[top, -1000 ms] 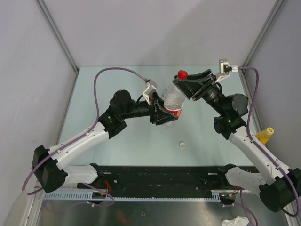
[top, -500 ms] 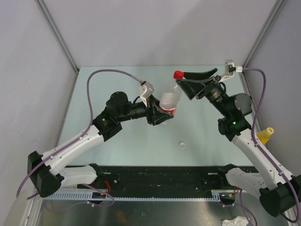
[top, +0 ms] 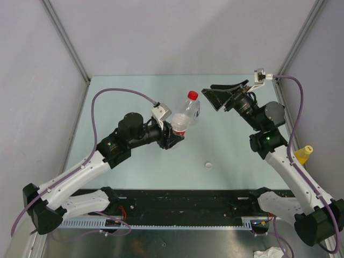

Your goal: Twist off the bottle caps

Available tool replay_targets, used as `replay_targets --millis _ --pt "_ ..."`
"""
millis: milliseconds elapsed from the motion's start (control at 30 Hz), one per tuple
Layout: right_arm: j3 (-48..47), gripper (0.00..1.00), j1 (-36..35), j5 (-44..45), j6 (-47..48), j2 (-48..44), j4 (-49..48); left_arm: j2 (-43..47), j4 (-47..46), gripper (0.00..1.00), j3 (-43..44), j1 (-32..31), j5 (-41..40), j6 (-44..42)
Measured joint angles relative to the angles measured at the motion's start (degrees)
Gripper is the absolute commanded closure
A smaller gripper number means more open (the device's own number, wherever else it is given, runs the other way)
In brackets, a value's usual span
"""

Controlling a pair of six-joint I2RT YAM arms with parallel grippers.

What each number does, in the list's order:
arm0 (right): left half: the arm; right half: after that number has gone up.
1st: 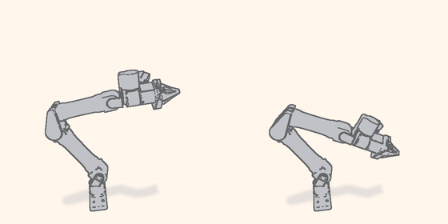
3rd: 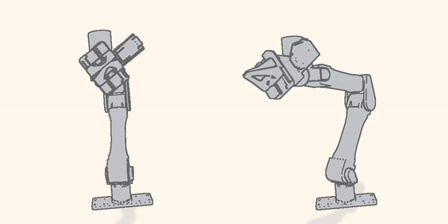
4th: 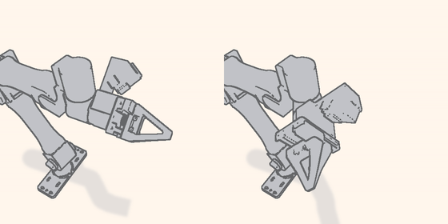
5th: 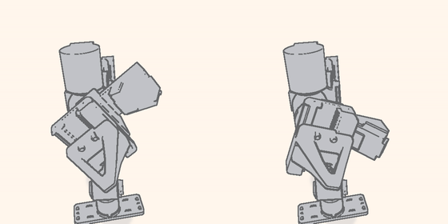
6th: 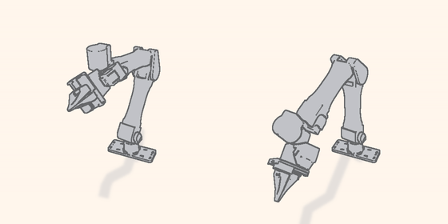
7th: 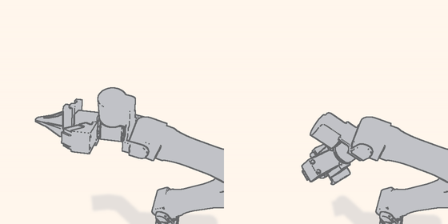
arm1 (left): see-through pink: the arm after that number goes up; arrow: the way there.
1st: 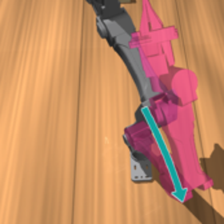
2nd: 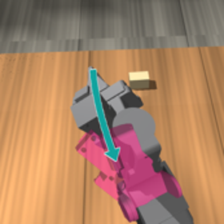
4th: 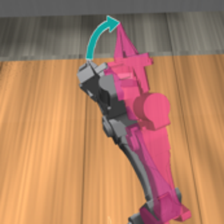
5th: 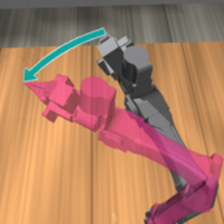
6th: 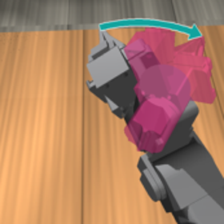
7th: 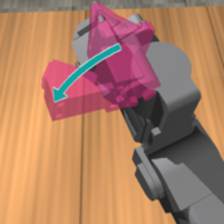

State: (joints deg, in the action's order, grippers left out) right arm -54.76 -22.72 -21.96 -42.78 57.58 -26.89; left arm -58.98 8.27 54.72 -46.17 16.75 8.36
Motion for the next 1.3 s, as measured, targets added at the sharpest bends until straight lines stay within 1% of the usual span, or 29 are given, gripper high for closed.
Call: replay_targets --millis 333,600,767,900,1033,1200,1300 --pt "0.0 0.01 0.2 -0.2 -1.8 5.7 4.4 1.4 8.3 0.63 -3.8 -0.5 -7.0 -0.9" --pt "0.0 0.01 0.2 -1.4 -4.9 12.0 9.2 1.3 13.3 0.64 -4.2 -4.3 -18.3 -0.8" --pt "-0.1 0.01 0.2 -2.2 -4.9 13.8 13.3 -0.1 15.8 0.65 -4.2 -6.4 -25.2 -0.8" --pt "-1.0 0.04 0.2 -3.0 -4.3 14.9 17.1 -2.3 18.4 0.65 -4.1 -8.5 -31.8 -0.8" --pt "-1.6 0.06 -0.2 -3.2 -3.7 15.0 18.8 -4.3 20.8 0.66 -3.5 -9.7 -36.5 -0.8" --pt "-2.8 0.11 -1.6 -2.9 -3.3 16.2 19.8 -6.4 22.4 0.67 -1.8 -11.0 -40.4 -0.7" --pt "-3.9 0.16 -3.0 -2.4 -2.6 18.1 20.7 -7.5 22.7 0.67 -1.0 -11.9 -41.8 -0.7"
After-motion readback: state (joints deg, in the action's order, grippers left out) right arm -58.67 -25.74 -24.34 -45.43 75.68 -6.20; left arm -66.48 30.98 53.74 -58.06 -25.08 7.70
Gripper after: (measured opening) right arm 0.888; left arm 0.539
